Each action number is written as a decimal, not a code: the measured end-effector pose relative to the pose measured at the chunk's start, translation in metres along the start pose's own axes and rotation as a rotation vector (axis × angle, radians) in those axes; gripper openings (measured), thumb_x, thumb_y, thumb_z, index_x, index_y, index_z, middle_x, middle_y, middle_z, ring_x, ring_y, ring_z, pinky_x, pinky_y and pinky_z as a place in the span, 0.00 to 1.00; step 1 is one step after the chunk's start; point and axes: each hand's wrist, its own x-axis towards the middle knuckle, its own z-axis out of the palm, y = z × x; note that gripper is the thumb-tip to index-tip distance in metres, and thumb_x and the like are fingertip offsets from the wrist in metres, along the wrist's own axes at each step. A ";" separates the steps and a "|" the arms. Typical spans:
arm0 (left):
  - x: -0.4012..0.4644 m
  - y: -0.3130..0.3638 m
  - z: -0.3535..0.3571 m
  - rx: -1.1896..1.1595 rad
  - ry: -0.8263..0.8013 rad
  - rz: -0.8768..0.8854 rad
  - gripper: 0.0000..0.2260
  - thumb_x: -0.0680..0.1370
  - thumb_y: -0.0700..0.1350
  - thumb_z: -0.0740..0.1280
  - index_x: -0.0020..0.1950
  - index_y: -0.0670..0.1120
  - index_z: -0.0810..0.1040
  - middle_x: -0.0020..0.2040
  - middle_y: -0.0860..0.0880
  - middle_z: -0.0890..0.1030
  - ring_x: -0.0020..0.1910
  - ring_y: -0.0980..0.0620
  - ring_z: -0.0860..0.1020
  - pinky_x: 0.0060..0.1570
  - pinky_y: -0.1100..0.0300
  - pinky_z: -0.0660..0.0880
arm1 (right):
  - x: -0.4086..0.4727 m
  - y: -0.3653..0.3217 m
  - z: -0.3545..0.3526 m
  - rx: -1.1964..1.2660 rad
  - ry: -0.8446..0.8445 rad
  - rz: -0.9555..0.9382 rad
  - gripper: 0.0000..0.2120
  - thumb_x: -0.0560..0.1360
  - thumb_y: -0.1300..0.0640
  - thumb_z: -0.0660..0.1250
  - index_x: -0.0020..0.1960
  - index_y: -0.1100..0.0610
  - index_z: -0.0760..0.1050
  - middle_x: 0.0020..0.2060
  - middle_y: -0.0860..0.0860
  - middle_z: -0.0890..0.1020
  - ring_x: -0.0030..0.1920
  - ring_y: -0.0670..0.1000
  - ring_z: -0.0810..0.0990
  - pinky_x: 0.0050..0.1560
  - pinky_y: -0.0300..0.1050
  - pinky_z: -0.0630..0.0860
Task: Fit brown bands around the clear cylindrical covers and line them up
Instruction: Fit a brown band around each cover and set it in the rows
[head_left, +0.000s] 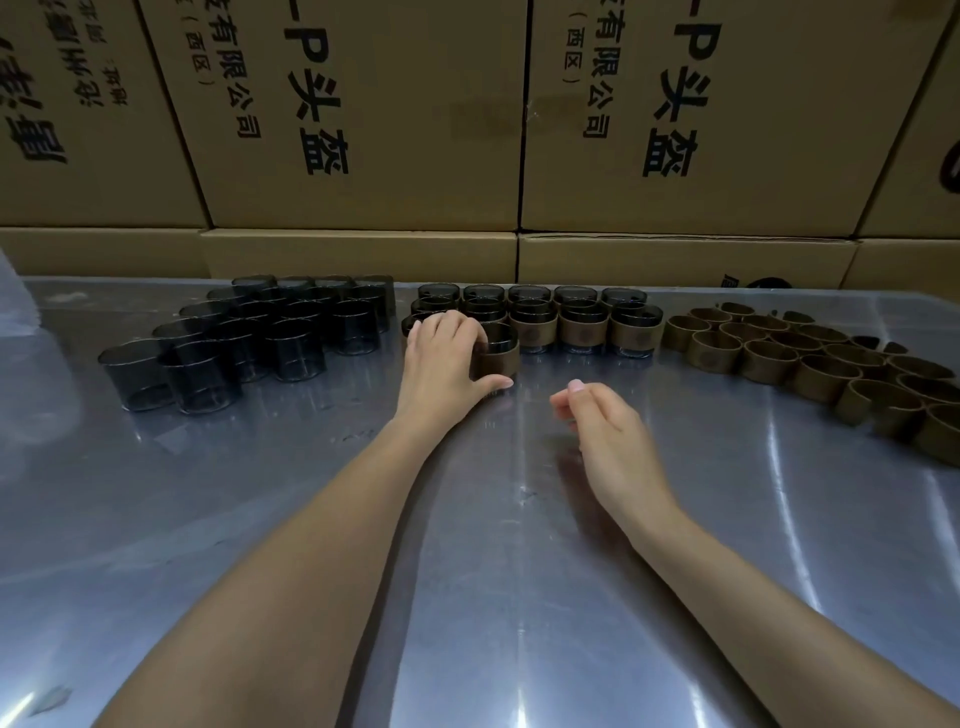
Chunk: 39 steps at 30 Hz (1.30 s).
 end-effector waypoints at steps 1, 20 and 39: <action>0.001 -0.001 0.001 0.003 -0.006 -0.007 0.21 0.70 0.58 0.74 0.55 0.46 0.75 0.56 0.49 0.75 0.63 0.48 0.69 0.70 0.46 0.61 | 0.000 0.000 0.000 -0.003 -0.004 -0.001 0.14 0.82 0.46 0.53 0.45 0.45 0.75 0.44 0.40 0.78 0.49 0.41 0.76 0.53 0.48 0.73; 0.009 -0.008 0.009 -0.017 -0.065 -0.095 0.20 0.75 0.52 0.71 0.64 0.48 0.73 0.67 0.50 0.73 0.74 0.48 0.61 0.75 0.44 0.46 | 0.002 0.003 0.002 -0.054 -0.014 -0.012 0.12 0.81 0.47 0.55 0.47 0.48 0.76 0.41 0.42 0.79 0.46 0.42 0.76 0.51 0.46 0.73; -0.016 0.012 -0.009 0.039 -0.035 0.025 0.23 0.79 0.52 0.64 0.73 0.49 0.67 0.72 0.52 0.68 0.76 0.49 0.58 0.75 0.48 0.44 | 0.003 0.004 0.002 -0.036 -0.005 -0.017 0.11 0.81 0.48 0.57 0.44 0.46 0.75 0.41 0.42 0.80 0.45 0.43 0.77 0.50 0.47 0.73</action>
